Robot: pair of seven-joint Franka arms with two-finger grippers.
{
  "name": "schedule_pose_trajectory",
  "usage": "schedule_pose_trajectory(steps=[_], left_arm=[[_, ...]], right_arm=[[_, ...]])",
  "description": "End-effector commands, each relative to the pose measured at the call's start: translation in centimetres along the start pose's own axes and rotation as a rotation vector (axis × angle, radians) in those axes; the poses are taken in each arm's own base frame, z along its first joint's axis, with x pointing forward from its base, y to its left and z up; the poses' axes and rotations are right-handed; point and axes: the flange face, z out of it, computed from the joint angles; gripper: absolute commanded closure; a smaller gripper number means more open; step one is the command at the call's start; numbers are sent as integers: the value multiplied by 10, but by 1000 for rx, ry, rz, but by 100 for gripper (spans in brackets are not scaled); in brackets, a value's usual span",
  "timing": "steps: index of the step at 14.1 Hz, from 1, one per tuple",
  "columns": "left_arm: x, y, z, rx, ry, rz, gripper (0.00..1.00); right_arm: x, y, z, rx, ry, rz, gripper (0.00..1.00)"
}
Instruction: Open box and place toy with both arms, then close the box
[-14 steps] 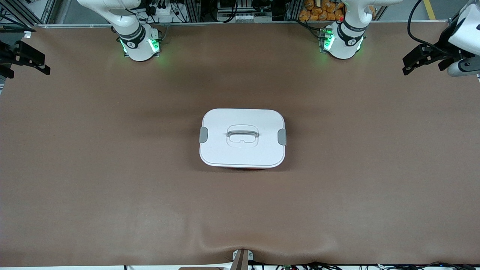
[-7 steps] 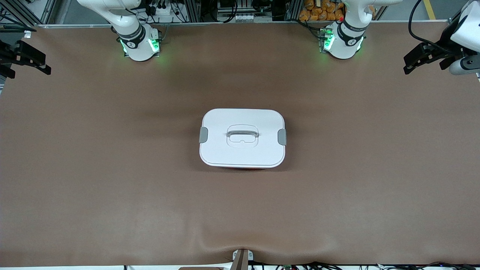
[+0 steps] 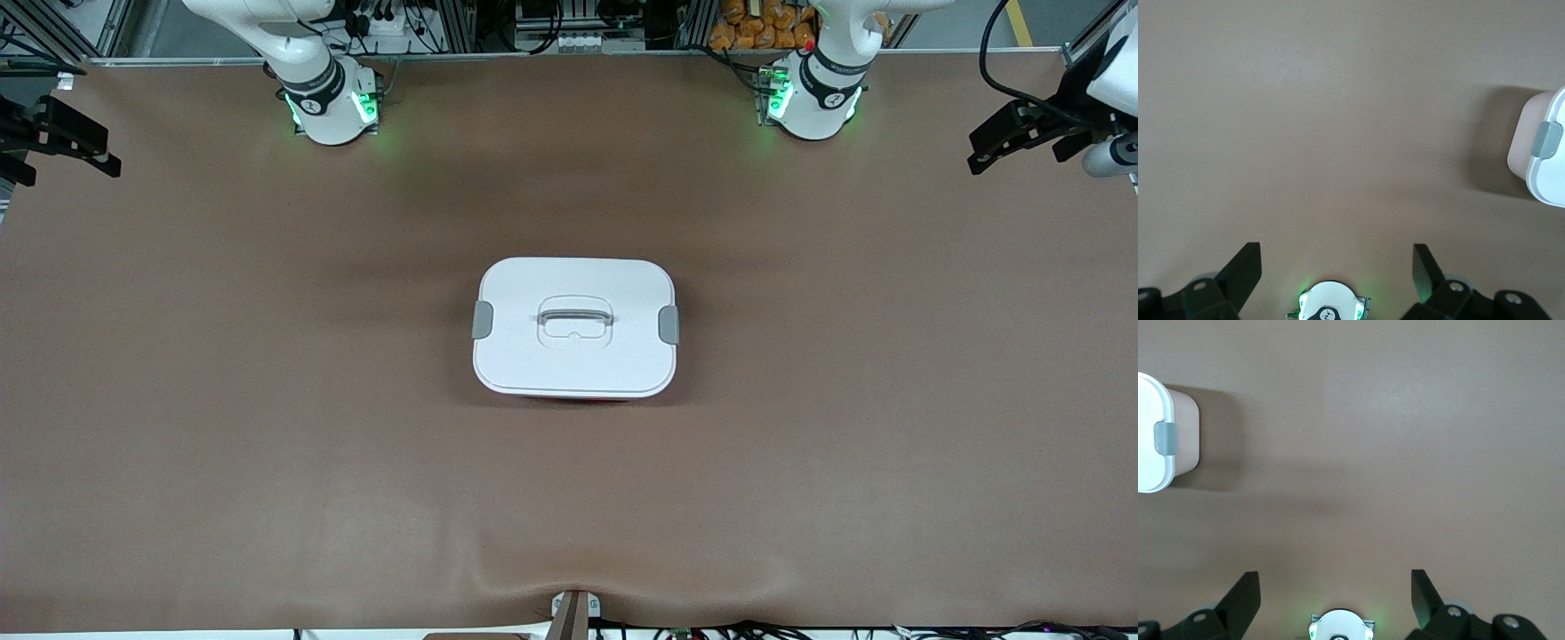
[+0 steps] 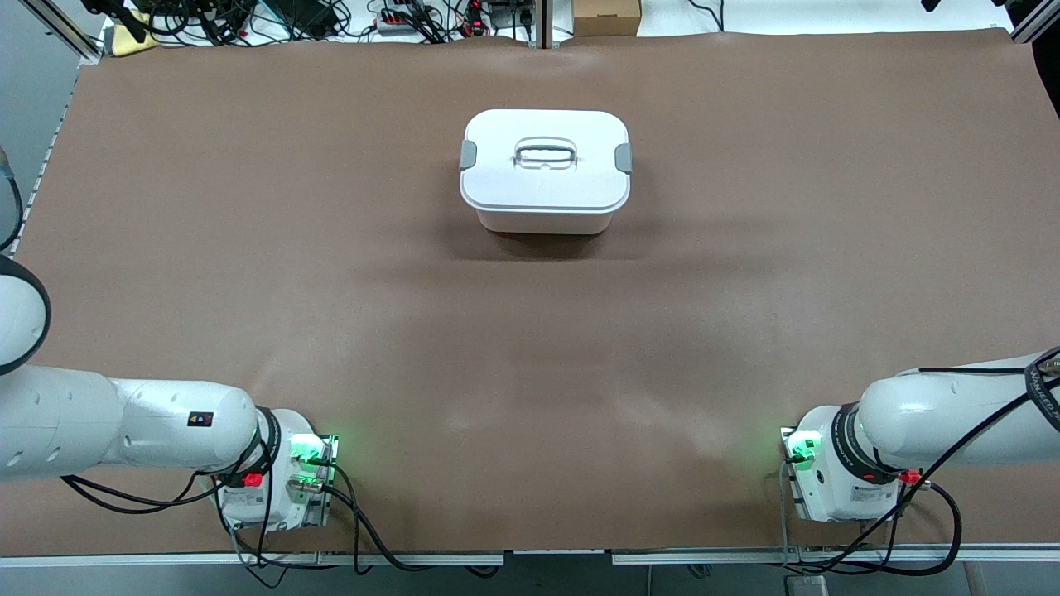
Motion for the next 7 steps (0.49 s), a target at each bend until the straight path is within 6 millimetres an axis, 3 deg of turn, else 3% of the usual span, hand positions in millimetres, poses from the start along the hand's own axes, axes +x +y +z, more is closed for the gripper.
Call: schedule_pose_trajectory(steps=[1, 7], left_arm=[[-3, -1, -6, -19, -10, 19, 0], [-7, 7, -4, -19, -39, 36, 0]], right_arm=[[-8, 0, -3, 15, 7, 1, 0], [-8, 0, -3, 14, 5, 3, 0]])
